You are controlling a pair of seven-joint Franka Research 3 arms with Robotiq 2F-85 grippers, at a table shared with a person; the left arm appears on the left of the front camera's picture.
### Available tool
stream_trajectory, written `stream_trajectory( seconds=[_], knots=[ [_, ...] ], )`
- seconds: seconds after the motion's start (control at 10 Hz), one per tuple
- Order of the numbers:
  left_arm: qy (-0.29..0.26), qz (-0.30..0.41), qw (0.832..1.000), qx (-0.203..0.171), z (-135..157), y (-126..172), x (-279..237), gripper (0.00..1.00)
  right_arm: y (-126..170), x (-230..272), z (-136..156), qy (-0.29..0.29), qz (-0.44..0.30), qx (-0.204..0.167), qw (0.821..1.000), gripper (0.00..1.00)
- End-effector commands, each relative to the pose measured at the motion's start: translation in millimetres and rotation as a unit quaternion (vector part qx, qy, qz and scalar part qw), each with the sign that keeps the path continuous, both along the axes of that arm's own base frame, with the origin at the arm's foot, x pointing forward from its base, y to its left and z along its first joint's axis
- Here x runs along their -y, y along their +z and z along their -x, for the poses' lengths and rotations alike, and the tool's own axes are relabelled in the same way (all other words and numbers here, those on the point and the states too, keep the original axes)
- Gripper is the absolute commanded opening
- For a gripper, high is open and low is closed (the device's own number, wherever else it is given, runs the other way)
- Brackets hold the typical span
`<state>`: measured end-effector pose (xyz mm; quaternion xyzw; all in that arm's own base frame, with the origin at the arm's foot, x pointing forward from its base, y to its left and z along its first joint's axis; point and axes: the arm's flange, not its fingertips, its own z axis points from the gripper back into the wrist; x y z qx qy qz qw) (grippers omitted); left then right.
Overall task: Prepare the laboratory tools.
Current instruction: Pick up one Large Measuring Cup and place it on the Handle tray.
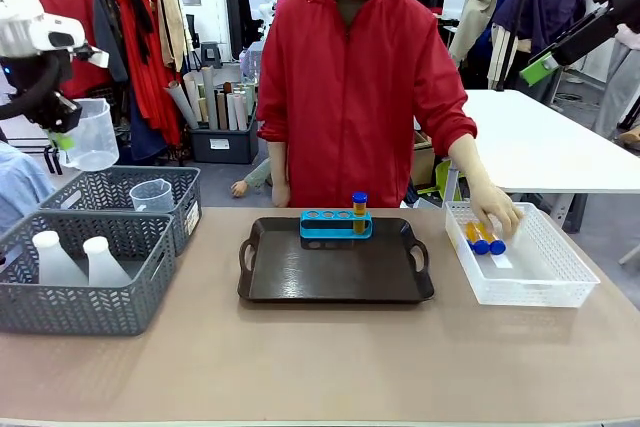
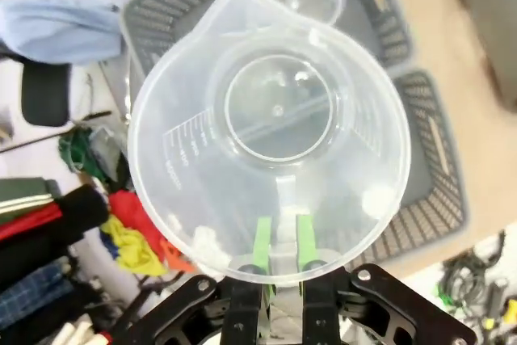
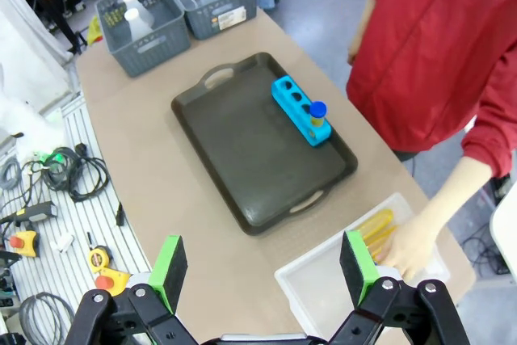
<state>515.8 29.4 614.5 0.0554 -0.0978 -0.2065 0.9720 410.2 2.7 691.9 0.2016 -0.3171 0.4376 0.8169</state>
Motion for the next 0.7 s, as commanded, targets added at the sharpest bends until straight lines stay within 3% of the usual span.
stream_trajectory(
  seconds=[0.0, 0.3, 0.4, 0.6],
  knots=[
    [-0.062, -0.011, 0.998, -0.009, 33, 18, 9, 0.00, 1, -1, 1, 0.001, -0.003, 0.000, 1.000, 1.00],
    [-0.104, -0.017, 0.994, 0.007, 78, 43, 27, 0.00, 1, -1, 1, 0.001, -0.003, 0.000, 1.000, 1.00],
    [-0.104, -0.008, 0.995, 0.006, 83, 46, 25, 0.00, 1, -1, 1, 0.001, -0.003, 0.000, 1.000, 1.00],
    [-0.089, -0.013, 0.996, 0.002, 65, 49, 32, 0.00, 1, -1, 1, 0.001, -0.003, 0.000, 1.000, 1.00]
  ],
)
